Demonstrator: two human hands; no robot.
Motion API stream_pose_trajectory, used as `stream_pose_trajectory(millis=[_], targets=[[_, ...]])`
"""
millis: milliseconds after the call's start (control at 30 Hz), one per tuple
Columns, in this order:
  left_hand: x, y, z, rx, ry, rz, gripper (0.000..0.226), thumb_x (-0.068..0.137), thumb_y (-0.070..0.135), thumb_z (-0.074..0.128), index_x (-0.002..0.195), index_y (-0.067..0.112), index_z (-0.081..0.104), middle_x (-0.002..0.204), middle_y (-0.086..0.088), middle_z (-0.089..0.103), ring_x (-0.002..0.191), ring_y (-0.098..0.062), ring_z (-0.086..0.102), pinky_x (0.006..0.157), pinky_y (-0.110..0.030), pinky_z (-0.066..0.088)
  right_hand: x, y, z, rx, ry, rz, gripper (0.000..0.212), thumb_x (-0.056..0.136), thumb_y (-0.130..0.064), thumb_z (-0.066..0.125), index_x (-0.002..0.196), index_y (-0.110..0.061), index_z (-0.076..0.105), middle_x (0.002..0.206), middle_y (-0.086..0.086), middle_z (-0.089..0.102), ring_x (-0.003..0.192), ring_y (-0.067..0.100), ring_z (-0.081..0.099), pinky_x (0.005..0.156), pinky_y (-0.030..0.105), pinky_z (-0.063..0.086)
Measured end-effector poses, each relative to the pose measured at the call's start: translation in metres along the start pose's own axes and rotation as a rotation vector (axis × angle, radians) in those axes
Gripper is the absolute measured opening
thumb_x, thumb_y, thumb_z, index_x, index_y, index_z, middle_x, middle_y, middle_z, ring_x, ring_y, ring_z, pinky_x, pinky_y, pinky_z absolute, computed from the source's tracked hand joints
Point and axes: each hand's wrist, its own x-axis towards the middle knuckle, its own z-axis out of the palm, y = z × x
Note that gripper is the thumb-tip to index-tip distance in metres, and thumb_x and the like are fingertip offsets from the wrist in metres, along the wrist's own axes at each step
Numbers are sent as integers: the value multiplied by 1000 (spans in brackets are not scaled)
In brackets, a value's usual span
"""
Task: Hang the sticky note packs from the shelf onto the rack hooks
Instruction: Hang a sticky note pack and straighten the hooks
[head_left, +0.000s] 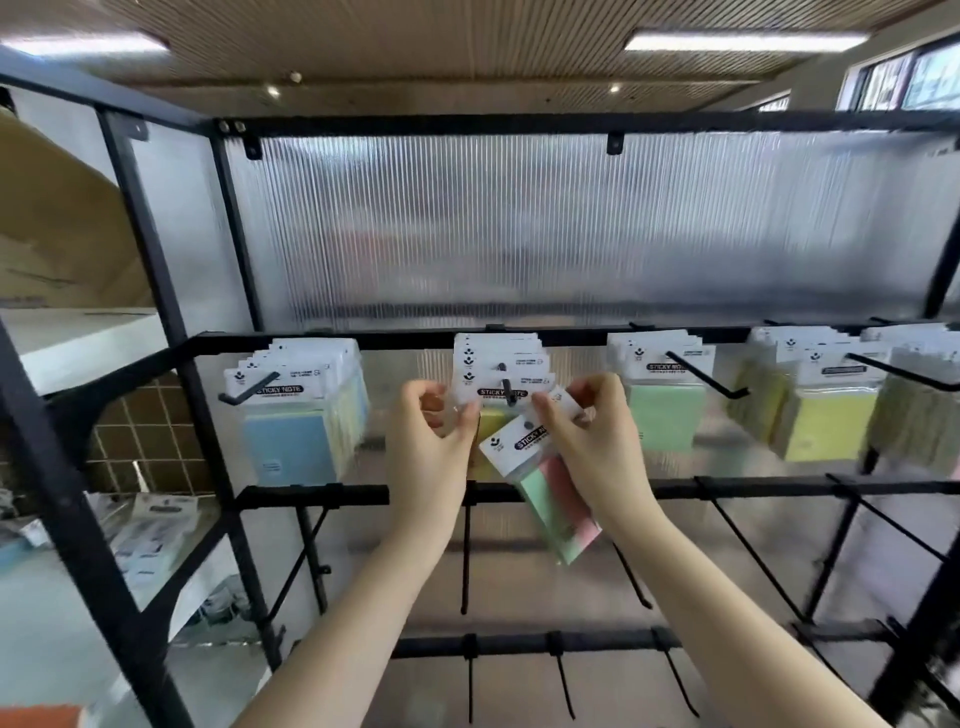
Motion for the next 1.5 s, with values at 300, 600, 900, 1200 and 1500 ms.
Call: stream_pose_trajectory(millis=[300,600,900,1200,1500], targets=[[10,-8,12,152,-58,21,24,89,26,65,76,14,48,69,7,50,63,-6,47,55,-20,34,22,14,12,-108,-58,136,33,87,-47,62,77,-18,50,78,-4,66,71,16,64,62,38,50],[14,-15,8,217,-100,59,19,94,29,57,84,13,54,78,4,58,72,-13,55,55,-15,34,12,9,8,-64,-38,51,37,93,-33,59,69,-10,44,64,-2,53,58,12,45,51,23,35],[-33,29,-21,-306,-293,198,28,84,59,53,84,32,63,75,8,66,67,-4,60,62,-14,44,-30,-29,-4,188,108,-172,32,95,-24,56,69,-18,40,56,-15,47,52,0,39,50,12,32],[-15,35,-14,-372,-246,176,15,92,19,56,84,7,61,67,18,60,63,5,54,60,-7,38,-20,-34,5,185,-3,-114,24,90,-24,64,73,-23,47,61,-19,55,56,-3,47,54,13,37],[-13,20,-10,-303,-194,188,19,94,19,55,78,10,57,60,15,51,58,1,45,57,-9,34,-20,-31,5,158,-49,-148,15,92,-18,62,80,-14,54,60,-6,56,57,0,46,52,19,36]])
